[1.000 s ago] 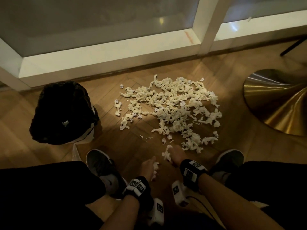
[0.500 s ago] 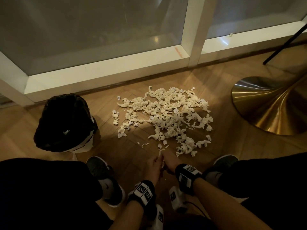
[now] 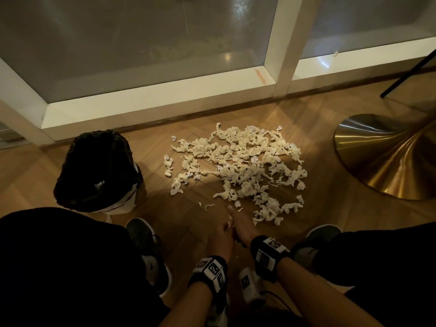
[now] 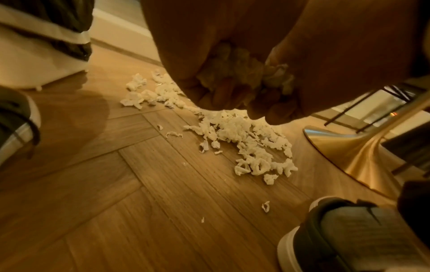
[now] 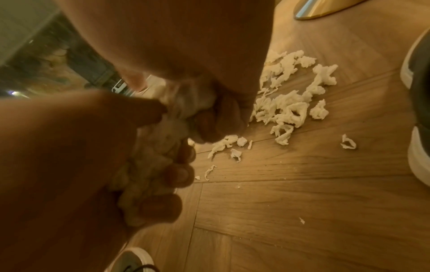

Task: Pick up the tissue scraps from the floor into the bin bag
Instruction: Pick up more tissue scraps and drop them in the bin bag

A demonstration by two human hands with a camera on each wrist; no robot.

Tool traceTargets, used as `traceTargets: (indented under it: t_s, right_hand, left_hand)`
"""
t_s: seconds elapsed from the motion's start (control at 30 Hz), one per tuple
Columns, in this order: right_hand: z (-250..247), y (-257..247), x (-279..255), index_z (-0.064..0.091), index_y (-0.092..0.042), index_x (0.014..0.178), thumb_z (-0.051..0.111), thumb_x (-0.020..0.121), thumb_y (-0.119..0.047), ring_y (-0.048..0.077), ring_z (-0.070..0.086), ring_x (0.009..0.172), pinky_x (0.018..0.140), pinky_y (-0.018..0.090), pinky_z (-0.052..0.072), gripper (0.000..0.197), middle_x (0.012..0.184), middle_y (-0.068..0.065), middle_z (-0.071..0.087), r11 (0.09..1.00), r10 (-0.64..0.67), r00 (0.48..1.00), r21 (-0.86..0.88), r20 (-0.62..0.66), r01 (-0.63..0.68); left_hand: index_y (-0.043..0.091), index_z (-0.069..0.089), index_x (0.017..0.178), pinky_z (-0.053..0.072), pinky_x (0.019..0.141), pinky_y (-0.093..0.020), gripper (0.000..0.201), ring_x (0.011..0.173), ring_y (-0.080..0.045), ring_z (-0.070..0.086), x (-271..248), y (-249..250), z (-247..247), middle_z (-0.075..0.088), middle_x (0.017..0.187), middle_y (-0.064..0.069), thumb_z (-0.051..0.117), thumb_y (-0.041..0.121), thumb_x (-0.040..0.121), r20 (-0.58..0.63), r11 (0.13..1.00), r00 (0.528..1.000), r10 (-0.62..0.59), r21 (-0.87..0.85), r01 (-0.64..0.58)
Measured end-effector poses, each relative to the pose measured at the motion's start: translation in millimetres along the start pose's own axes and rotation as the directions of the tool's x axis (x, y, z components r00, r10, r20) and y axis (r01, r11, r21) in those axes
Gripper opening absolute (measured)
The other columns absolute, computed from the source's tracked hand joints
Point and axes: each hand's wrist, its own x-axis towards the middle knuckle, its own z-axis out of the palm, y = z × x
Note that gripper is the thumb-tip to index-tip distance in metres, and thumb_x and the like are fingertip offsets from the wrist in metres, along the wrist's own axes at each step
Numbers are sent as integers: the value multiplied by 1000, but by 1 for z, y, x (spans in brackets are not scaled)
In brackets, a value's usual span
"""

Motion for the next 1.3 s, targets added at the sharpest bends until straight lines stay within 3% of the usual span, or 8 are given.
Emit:
traceTargets:
  t_s: [0.13,0.27,0.33,0.53,0.67,0.93,1.1,1.3]
  right_hand:
    - [-13,-34,-27,61,-11,73,39,95,-40,16,53,58,53,29,40,43,68,5,59,999,27,999,-34,17,-26]
    - [-6,-30,-21,64,-9,81,41,87,-29,29,61,77,75,46,50,31,83,15,65,989,-95,995,-115,9,95]
    - [1,-35,-27,58,-23,77,40,83,-40,25,60,80,77,47,50,26,83,7,63,968,-173,985,-179,15,173]
    - [2,-42,-31,51,-31,83,42,97,-30,13,55,81,74,31,44,17,85,-5,58,870,-324,933,-337,159,359]
    - [-3,-45,-32,57,-20,96,42,98,-28,12,51,87,74,26,39,18,96,1,58,824,-350,908,-384,231,416]
    - [-14,-47,-60,43,-16,137,7,98,-47,22,32,134,117,44,19,61,141,4,42,266,-542,706,-703,456,659]
    - [-47,-46,-55,32,-10,145,6,98,-51,25,27,142,118,49,-1,67,149,10,37,-91,-499,583,-708,641,700]
    - [-53,-64,-77,14,-18,151,25,97,-45,21,14,144,119,40,8,62,158,5,13,152,-476,585,-594,657,790]
  left_hand:
    - [35,61,82,51,65,-35,32,71,-16,63,-7,10,4,67,77,3,36,51,96,38,997,999,27,-76,-24]
    - [16,64,88,44,47,-24,34,56,-15,57,4,11,-4,63,76,-8,42,41,97,4,969,992,-124,-217,122]
    - [8,61,106,55,59,-31,30,78,-22,65,6,19,-10,64,98,-15,42,31,99,39,950,986,-160,-266,164]
    - [13,60,94,50,87,-47,40,97,-32,59,8,28,-16,61,111,-21,29,37,100,204,812,931,-302,-456,363]
    - [11,63,96,54,77,-43,45,91,-32,63,8,24,-16,65,103,-20,29,40,100,196,769,920,-341,-504,392]
    - [11,65,112,50,84,-38,47,107,-31,61,9,24,-32,68,112,-17,39,46,94,349,500,878,-328,-724,475]
    - [16,66,104,50,79,-40,45,94,-27,64,-6,39,-23,75,89,-11,34,47,98,454,474,858,-241,-716,513]
    - [14,63,100,55,64,-28,40,79,-20,69,-12,43,-30,71,88,-9,29,37,101,548,518,828,-119,-677,522]
